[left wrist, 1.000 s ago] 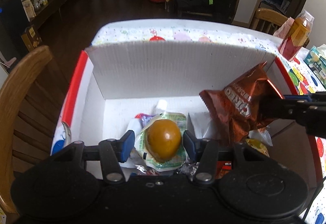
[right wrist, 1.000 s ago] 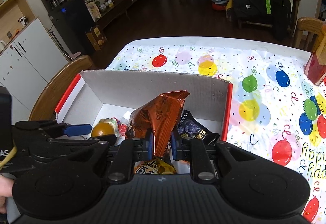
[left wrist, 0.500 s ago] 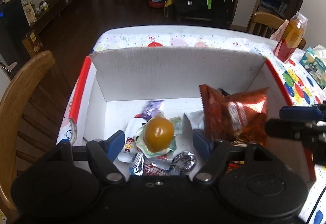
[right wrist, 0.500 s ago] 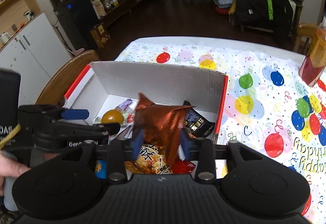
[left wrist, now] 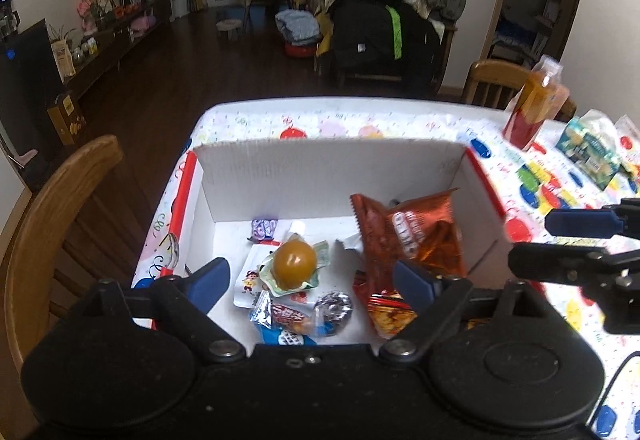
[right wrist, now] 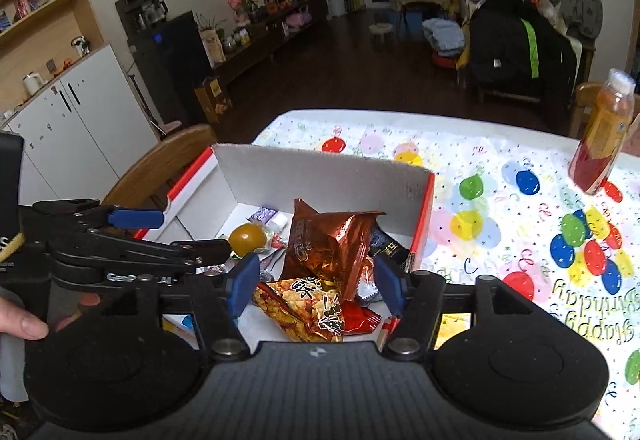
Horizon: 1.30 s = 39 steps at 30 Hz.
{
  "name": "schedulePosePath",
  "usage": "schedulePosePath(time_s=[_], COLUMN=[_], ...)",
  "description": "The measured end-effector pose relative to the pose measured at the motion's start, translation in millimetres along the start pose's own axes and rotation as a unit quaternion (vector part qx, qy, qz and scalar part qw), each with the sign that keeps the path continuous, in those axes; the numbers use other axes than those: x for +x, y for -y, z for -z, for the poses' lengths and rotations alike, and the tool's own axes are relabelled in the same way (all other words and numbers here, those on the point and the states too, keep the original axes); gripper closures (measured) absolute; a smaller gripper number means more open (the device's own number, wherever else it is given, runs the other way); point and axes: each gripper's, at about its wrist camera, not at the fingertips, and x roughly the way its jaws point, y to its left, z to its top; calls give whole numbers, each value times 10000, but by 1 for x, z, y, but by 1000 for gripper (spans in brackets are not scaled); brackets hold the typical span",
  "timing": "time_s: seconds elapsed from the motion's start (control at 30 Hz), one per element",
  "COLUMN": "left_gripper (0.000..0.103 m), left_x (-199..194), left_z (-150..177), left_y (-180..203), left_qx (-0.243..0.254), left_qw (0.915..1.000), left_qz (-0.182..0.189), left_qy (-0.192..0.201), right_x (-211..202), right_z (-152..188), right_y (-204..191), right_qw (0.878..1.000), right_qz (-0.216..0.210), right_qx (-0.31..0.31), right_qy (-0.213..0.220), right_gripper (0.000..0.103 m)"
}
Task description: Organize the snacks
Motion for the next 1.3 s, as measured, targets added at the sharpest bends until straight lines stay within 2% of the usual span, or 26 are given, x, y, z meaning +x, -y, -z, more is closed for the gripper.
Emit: schedulePosePath(time_s=[0.13, 0.2, 0.4, 0.73, 0.83, 0.97, 1.3], left_gripper=[8, 4, 0, 0, 0, 0, 0], left_x=[-20, -30, -54, -89, -96, -103, -111], left_z=[4, 7, 16, 28, 32, 36, 42], left_y=[5, 6, 9, 14, 15, 18, 20], left_qx=[4, -3, 9, -69, -86, -74, -179], left_qw=[9998, 9995, 9989, 9972, 9970, 9971, 9969], left_qz=[68, 85, 110, -2, 50, 50, 34], left_qy=[212, 288, 445, 746, 762, 753, 761], right_x=[-16, -23, -43, -70, -76, -81, -89], right_z=[5, 8, 16, 32, 37, 45, 60], right_y=[-3, -4, -7, -13, -14, -12, -17], right_qw=[9998, 9996, 9986, 9965, 9959, 9951, 9943], right_qz=[-18, -49, -113, -137, -107, -101, -8], right_qx=[-100, -99, -70, -5, 16, 156, 221], right_qy=[169, 256, 521, 829, 899, 967, 1038], right_gripper=[33, 26, 19, 15, 15, 3, 0])
